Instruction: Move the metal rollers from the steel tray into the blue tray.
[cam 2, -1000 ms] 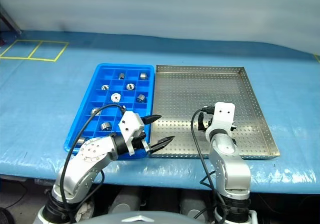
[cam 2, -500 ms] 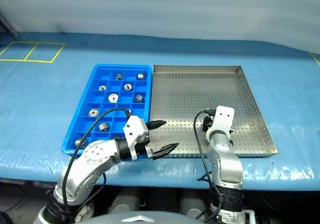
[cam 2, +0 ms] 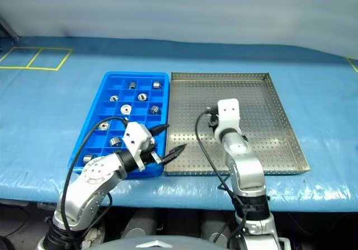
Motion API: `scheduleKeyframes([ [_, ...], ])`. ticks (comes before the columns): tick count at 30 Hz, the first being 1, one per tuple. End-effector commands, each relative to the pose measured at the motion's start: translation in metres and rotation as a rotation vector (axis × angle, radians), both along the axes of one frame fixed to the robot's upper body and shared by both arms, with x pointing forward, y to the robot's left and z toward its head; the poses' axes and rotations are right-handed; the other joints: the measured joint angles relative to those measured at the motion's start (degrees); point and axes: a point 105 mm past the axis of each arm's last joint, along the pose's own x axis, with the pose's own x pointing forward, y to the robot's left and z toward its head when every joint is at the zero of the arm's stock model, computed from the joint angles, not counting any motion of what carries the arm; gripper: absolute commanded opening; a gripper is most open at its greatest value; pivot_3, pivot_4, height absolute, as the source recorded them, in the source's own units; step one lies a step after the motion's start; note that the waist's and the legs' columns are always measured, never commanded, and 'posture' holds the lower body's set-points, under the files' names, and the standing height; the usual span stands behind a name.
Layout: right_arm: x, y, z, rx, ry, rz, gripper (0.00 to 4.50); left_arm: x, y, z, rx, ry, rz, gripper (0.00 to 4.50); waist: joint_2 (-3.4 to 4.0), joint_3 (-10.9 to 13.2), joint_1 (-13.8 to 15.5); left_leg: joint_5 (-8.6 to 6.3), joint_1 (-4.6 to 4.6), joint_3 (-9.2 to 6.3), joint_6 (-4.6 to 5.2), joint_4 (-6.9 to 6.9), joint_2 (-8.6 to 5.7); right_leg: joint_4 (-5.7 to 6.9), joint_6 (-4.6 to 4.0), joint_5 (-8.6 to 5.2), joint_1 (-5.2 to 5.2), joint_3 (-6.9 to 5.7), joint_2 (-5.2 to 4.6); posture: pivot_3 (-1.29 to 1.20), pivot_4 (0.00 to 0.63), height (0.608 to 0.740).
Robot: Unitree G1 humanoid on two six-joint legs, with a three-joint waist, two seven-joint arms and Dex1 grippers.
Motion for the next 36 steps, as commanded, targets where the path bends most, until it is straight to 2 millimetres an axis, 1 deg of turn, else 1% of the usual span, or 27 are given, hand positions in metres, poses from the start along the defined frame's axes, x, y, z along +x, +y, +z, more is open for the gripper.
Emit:
scheduleKeyframes([
  [1, 0.0, 0.038, 0.019, -0.012, -0.046, 0.171, 1.69, 0.001, 0.024, 0.02, -0.015, -0.093, 0.132, 4.5, -0.02, 0.0, 1.0, 0.0, 0.01, -0.02, 0.0, -0.07, -0.01, -0.02, -0.01, -0.01, 0.0, -0.02, 0.01, 0.42, 0.15, 0.74],
  [5, 0.003, 0.061, 0.02, -0.016, -0.043, 0.257, 1.69, -0.002, 0.041, 0.021, 0.001, -0.098, 0.221, 4.5, -0.04, 0.0, 3.9, -0.01, -0.07, -0.06, -0.03, -0.23, -0.09, -0.08, 0.07, -0.01, -0.03, -0.09, -0.06, 0.47, 0.15, 0.74],
  [8, 0.004, 0.079, 0.019, -0.018, -0.037, 0.32, 1.69, -0.007, 0.052, 0.02, -0.001, -0.087, 0.291, 4.5, -0.04, 0.0, 5.6, -0.02, -0.12, -0.05, -0.05, -0.24, -0.11, -0.16, 0.07, -0.04, -0.04, -0.09, -0.15, 0.51, 0.15, 0.74],
  [11, 0.003, 0.088, 0.017, -0.017, -0.029, 0.355, 1.69, -0.01, 0.057, 0.019, 0.001, -0.078, 0.327, 4.5, -0.03, 0.0, 7.5, -0.01, -0.11, -0.02, -0.06, -0.24, -0.11, -0.18, 0.05, -0.07, -0.04, -0.1, -0.18, 0.53, 0.15, 0.74],
  [15, 0.003, 0.095, 0.012, -0.006, -0.009, 0.383, 1.69, -0.012, 0.059, 0.019, 0.0, -0.074, 0.343, 4.5, -0.03, 0.0, 10.0, 0.02, -0.1, -0.01, -0.14, -0.23, -0.09, -0.15, 0.0, -0.1, -0.06, -0.19, -0.15, 0.54, 0.15, 0.74],
  [19, 0.004, 0.099, 0.003, 0.003, 0.028, 0.393, 1.69, -0.011, 0.059, 0.018, -0.002, -0.068, 0.342, 4.5, -0.03, 0.0, 12.5, 0.01, -0.15, 0.1, -0.19, -0.24, -0.07, -0.14, -0.06, -0.14, -0.13, -0.24, -0.12, 0.54, 0.15, 0.74],
  [25, 0.008, 0.096, -0.014, 0.022, 0.084, 0.37, 1.69, -0.011, 0.055, 0.016, -0.005, -0.053, 0.321, 4.5, -0.03, 0.0, 15.3, -0.07, -0.21, 0.19, -0.32, -0.29, -0.03, -0.15, -0.15, -0.2, -0.21, -0.33, -0.11, 0.53, 0.15, 0.74],
  [28, 0.009, 0.091, -0.017, 0.03, 0.097, 0.352, 2.75, -0.01, 0.053, 0.015, -0.005, -0.048, 0.308, 4.5, -0.03, 0.0, 15.9, -0.07, -0.27, 0.2, -0.34, -0.3, -0.01, -0.13, -0.16, -0.2, -0.29, -0.36, -0.09, 0.51, 0.15, 0.74],
  [29, 0.008, 0.089, -0.016, 0.032, 0.094, 0.346, 3.01, -0.01, 0.053, 0.016, -0.006, -0.047, 0.304, 4.5, -0.02, 0.0, 16.0, -0.07, -0.26, 0.22, -0.35, -0.3, 0.0, -0.12, -0.16, -0.2, -0.3, -0.36, -0.08, 0.5, 0.15, 0.74],
  [33, 0.006, 0.079, -0.008, 0.035, 0.065, 0.325, 4.33, -0.007, 0.049, 0.016, -0.006, -0.046, 0.269, 4.5, -0.02, 0.0, 16.4, -0.04, -0.25, 0.2, -0.43, -0.29, 0.06, -0.08, -0.2, -0.23, -0.38, -0.44, -0.05, 0.45, 0.15, 0.74],
  [34, 0.005, 0.077, -0.006, 0.035, 0.057, 0.323, 4.49, -0.006, 0.048, 0.016, -0.005, -0.046, 0.262, 4.5, -0.03, 0.0, 16.4, -0.04, -0.26, 0.19, -0.44, -0.29, 0.05, -0.09, -0.21, -0.23, -0.57, -0.45, -0.06, 0.45, 0.15, 0.74],
  [36, 0.001, 0.071, 0.0, 0.03, 0.034, 0.328, 4.49, -0.002, 0.045, 0.017, -0.005, -0.05, 0.239, 4.5, -0.05, 0.0, 16.4, -0.04, -0.4, 0.19, -0.44, -0.29, 0.02, -0.12, -0.2, -0.22, -0.66, -0.45, -0.09, 0.4, 0.15, 0.74],
])
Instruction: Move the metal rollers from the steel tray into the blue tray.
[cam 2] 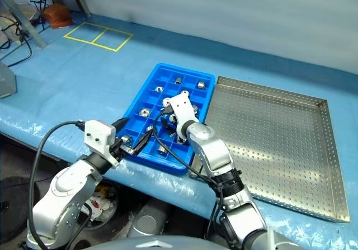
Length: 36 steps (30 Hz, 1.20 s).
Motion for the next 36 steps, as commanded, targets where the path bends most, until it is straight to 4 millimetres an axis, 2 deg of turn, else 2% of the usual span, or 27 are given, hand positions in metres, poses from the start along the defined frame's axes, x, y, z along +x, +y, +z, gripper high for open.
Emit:
scheduleKeyframes([
  [1, -0.007, -0.011, 0.025, 0.028, -0.086, 0.011, 4.49, 0.004, -0.01, 0.009, -0.007, -0.031, -0.067, 4.5, -0.01, 0.0, -0.1, 0.0, -0.08, 0.0, 0.0, 0.0, -0.01, 0.0, 0.01, 0.01, -0.02, 0.0, 0.0, 0.38, 0.15, 0.74],
  [5, -0.021, -0.033, 0.037, 0.028, -0.137, 0.013, 4.49, 0.016, -0.017, 0.01, 0.013, -0.038, -0.135, 4.5, 0.01, 0.0, -1.2, 0.04, -0.47, -0.08, 0.02, 0.12, -0.04, 0.02, 0.32, 0.21, -0.13, 0.0, 0.05, 0.27, 0.15, 0.74],
  [10, -0.044, -0.063, 0.037, -0.056, -0.159, 0.014, 4.49, 0.038, -0.031, 0.015, 0.043, -0.062, -0.228, 4.5, 0.03, 0.0, -5.2, 0.04, -0.55, -0.13, 0.05, 0.35, -0.07, 0.0, 0.19, 0.13, -0.05, 0.0, 0.06, 0.14, 0.15, 0.74],
  [15, -0.065, -0.091, 0.038, -0.099, -0.162, -0.037, 4.49, 0.055, -0.052, 0.018, 0.061, -0.085, -0.331, 4.5, 0.01, 0.0, -12.2, 0.06, -0.54, -0.18, 0.18, 0.57, -0.13, 0.0, 0.23, 0.2, 0.12, 0.05, 0.01, 0.06, 0.15, 0.74],
  [17, -0.071, -0.095, 0.038, -0.103, -0.161, -0.047, 4.49, 0.058, -0.056, 0.018, 0.06, -0.088, -0.353, 4.5, 0.0, 0.0, -14.8, 0.06, -0.48, -0.2, 0.21, 0.57, -0.14, 0.01, 0.23, 0.21, 0.17, 0.1, 0.01, 0.03, 0.15, 0.74],
  [21, -0.089, -0.11, 0.033, -0.128, -0.14, -0.08, 4.49, 0.069, -0.066, 0.012, 0.075, -0.087, -0.353, 4.5, -0.01, 0.0, -18.4, 0.04, 0.03, -0.19, 0.24, 0.41, -0.13, 0.04, 0.22, 0.2, 0.58, 0.2, 0.04, 0.01, 0.15, 0.74],
  [27, -0.101, -0.11, 0.028, -0.107, -0.116, -0.104, 4.49, 0.069, -0.057, 0.001, 0.075, -0.047, -0.291, 4.5, -0.01, 0.0, -20.8, 0.05, 0.43, -0.2, 0.27, 0.44, -0.04, 0.18, 0.19, 0.18, 0.77, 0.37, 0.1, 0.0, 0.15, 0.74],
  [36, -0.103, -0.106, 0.018, -0.071, -0.074, -0.094, 4.49, 0.065, -0.03, -0.005, 0.055, -0.05, -0.133, 4.5, -0.07, 0.0, -20.3, 0.06, 0.45, -0.13, 0.3, 0.48, -0.04, 0.14, 0.27, 0.25, 0.78, 0.54, -0.02, 0.04, 0.15, 0.74],
])
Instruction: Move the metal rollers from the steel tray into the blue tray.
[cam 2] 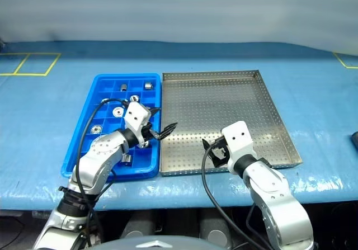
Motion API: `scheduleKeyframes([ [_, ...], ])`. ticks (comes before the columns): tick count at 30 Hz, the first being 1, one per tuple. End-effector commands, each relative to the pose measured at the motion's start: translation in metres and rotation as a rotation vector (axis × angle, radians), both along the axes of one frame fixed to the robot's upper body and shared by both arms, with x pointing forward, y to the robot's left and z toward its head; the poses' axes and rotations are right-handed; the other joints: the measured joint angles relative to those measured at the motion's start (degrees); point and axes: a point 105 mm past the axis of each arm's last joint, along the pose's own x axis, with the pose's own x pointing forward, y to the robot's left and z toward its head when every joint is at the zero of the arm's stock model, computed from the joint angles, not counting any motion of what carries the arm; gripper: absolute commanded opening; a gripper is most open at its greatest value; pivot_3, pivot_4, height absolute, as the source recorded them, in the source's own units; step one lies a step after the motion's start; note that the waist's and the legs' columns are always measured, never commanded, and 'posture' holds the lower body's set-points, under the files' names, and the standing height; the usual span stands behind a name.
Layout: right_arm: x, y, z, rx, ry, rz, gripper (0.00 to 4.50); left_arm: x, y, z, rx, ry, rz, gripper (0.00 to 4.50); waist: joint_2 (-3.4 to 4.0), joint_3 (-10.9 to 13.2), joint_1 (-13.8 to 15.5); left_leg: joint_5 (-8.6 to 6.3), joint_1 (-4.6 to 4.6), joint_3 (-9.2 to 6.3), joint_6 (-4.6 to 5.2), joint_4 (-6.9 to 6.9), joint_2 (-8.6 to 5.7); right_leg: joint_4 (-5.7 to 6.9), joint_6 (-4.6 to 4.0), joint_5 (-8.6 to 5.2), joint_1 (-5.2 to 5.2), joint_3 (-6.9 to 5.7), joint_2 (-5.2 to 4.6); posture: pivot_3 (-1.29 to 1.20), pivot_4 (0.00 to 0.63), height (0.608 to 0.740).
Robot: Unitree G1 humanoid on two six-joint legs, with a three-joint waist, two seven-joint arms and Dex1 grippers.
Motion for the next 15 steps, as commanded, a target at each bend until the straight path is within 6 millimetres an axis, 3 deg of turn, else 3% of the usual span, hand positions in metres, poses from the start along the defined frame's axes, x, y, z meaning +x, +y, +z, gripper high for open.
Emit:
scheduleKeyframes([
  [1, 0.0009, 0.0039, 0.0058, 0.016, -0.027, 0.025, 4.49, 0.0013, 0.0068, 0.0199, -0.021, -0.09, 0.058, 4.5, -0.01, 0.0, 0.2, 0.0, 0.0, 0.0, 0.01, 0.0, 0.0, 0.0, 0.01, 0.0, 0.0, 0.0, 0.0, 0.04, 0.15, 0.74],
  [15, 0.0052, 0.0087, 0.0012, 0.013, -0.011, 0.065, 4.49, -0.0015, 0.0159, 0.0219, -0.046, -0.104, 0.115, 4.5, -0.02, 0.0, 1.6, 0.01, 0.0, 0.0, 0.01, -0.02, -0.06, 0.0, 0.0, 0.0, -0.01, -0.02, 0.02, 0.12, 0.15, 0.74],
])
